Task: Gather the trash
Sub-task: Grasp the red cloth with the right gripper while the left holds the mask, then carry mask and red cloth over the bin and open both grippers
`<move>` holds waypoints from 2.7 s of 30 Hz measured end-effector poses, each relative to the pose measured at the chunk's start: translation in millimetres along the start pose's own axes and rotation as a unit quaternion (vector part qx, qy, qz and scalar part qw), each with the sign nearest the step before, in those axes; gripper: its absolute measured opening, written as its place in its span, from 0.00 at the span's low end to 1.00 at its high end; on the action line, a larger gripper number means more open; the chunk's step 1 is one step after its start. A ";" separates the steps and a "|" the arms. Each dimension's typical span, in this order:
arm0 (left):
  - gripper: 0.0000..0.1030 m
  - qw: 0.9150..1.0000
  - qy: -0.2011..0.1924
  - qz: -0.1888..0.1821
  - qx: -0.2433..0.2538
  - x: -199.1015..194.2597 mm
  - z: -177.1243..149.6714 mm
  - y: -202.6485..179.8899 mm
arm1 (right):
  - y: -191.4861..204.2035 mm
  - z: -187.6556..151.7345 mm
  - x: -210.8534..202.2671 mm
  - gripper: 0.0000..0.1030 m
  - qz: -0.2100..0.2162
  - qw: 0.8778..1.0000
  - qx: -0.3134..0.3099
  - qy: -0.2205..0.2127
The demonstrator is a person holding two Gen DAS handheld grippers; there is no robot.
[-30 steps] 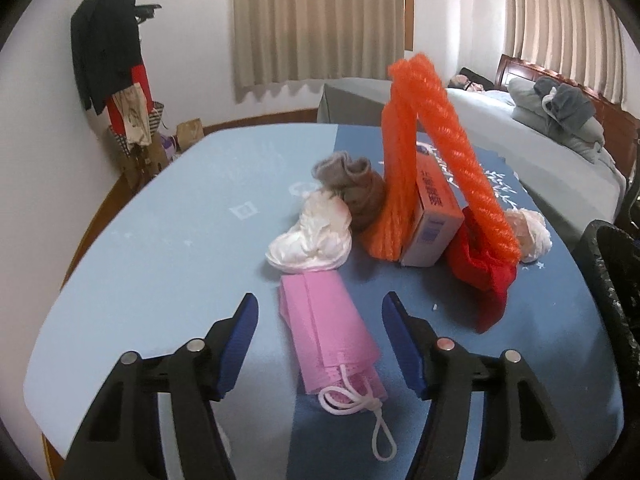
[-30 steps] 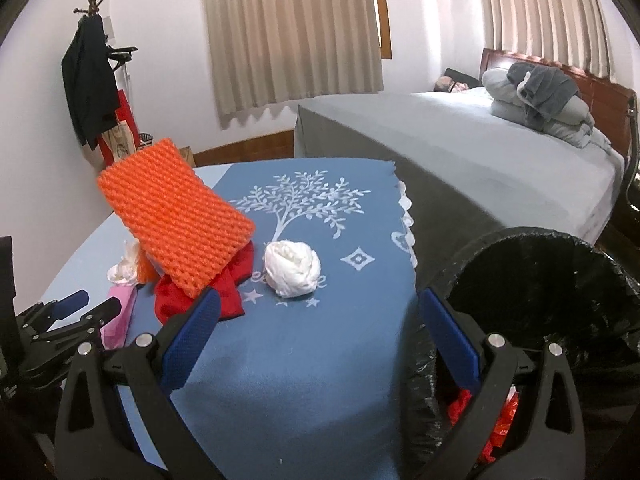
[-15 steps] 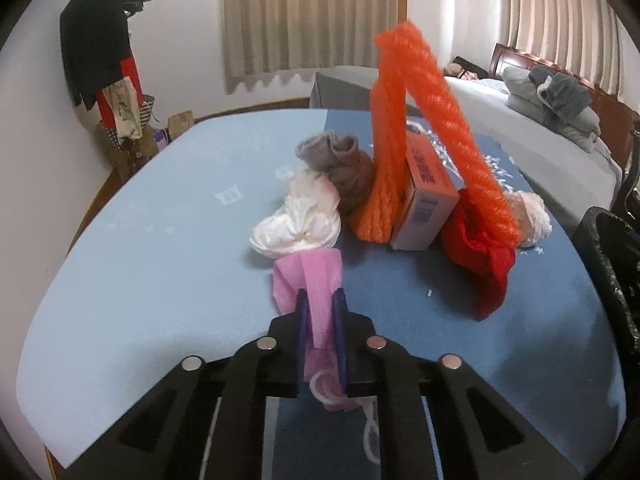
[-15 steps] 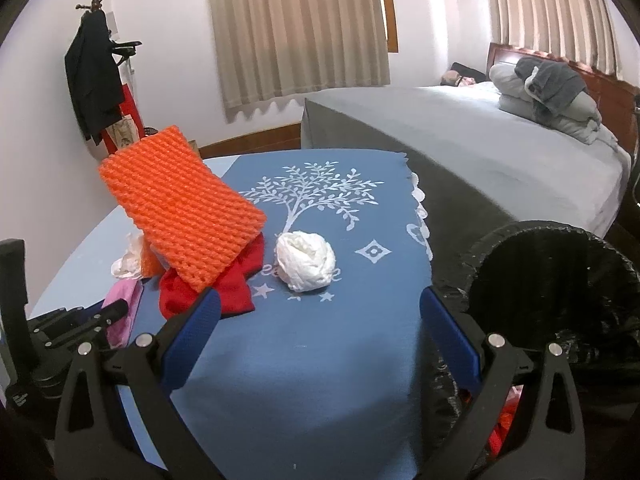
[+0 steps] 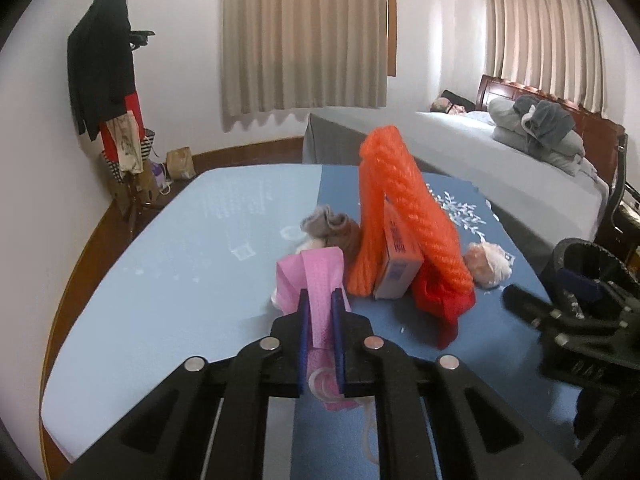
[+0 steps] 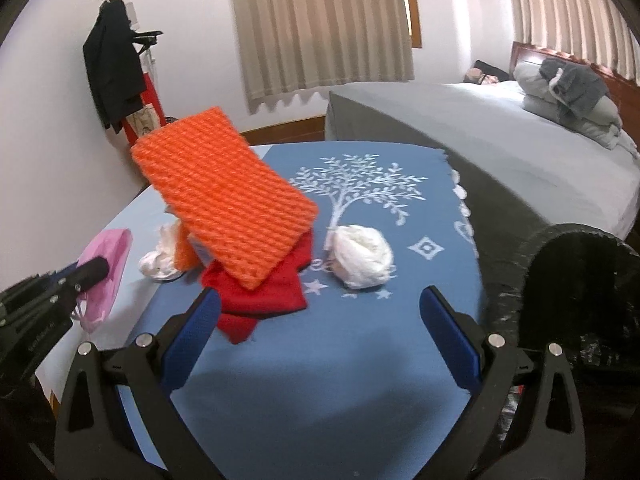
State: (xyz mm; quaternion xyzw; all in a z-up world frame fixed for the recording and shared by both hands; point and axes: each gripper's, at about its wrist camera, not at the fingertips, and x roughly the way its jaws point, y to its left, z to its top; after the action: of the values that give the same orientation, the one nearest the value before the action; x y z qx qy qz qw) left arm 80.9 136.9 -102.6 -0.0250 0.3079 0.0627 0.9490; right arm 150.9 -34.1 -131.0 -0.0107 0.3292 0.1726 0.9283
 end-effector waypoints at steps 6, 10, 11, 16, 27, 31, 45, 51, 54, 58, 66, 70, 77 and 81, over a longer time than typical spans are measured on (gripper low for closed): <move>0.10 1.000 -0.003 0.008 -0.009 0.8 1.2 6.3 | 15.9 4.1 17.1 0.94 0.013 1.000 -0.005 0.013; 0.10 1.000 -0.002 0.013 -0.014 1.5 0.6 12.8 | 26.5 5.9 33.7 0.94 0.019 0.999 -0.003 0.031; 0.10 1.000 -0.002 0.014 -0.016 1.5 0.6 14.4 | 28.6 6.3 37.7 0.94 0.018 0.999 -0.005 0.037; 0.10 1.000 -0.004 0.018 -0.017 1.3 -0.1 16.6 | 34.0 6.4 53.9 0.78 0.032 0.998 -0.002 0.063; 0.10 1.000 -0.004 0.007 -0.014 -3.0 -0.7 9.4 | 34.2 7.0 33.2 0.11 0.084 0.994 -0.026 0.070; 0.10 1.000 -0.009 0.000 -0.010 -5.7 0.8 7.5 | 29.0 14.3 9.5 0.10 0.093 0.994 -0.025 0.050; 0.10 0.999 -0.036 -0.032 0.006 -26.8 16.2 -14.5 | 15.0 32.2 -54.7 0.09 0.123 0.992 -0.027 0.001; 0.10 0.998 -0.041 -0.037 0.010 -31.6 18.5 -17.2 | 9.8 39.1 -71.4 0.09 0.127 0.991 -0.025 -0.018; 0.10 0.998 -0.045 -0.041 0.012 -35.1 20.9 -19.7 | 5.6 44.0 -82.6 0.09 0.127 0.991 -0.024 -0.030; 0.10 0.997 -0.050 -0.048 0.016 -40.2 25.4 -27.9 | -2.4 49.0 -97.3 0.09 0.127 0.991 -0.016 -0.044; 0.10 0.994 -0.065 -0.077 0.031 -50.5 34.3 -51.4 | -24.4 50.9 -124.2 0.09 0.106 0.992 -0.007 -0.065; 0.10 0.992 -0.072 -0.098 0.043 -55.5 39.2 -70.1 | -43.6 49.7 -137.0 0.09 0.082 0.994 0.005 -0.076; 0.10 0.984 -0.080 -0.145 0.063 -56.5 44.4 -112.1 | -88.1 40.8 -155.0 0.09 0.028 0.995 0.033 -0.087; 0.10 0.978 -0.078 -0.177 0.078 -56.5 44.6 -140.8 | -118.7 31.1 -162.9 0.09 -0.007 0.995 0.051 -0.088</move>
State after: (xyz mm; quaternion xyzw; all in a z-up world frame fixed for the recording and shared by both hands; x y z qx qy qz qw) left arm 80.4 -4.7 -32.0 0.0000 0.2272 -0.1287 0.9653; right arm 90.7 -192.6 -17.6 0.0493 0.2550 0.1499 0.9540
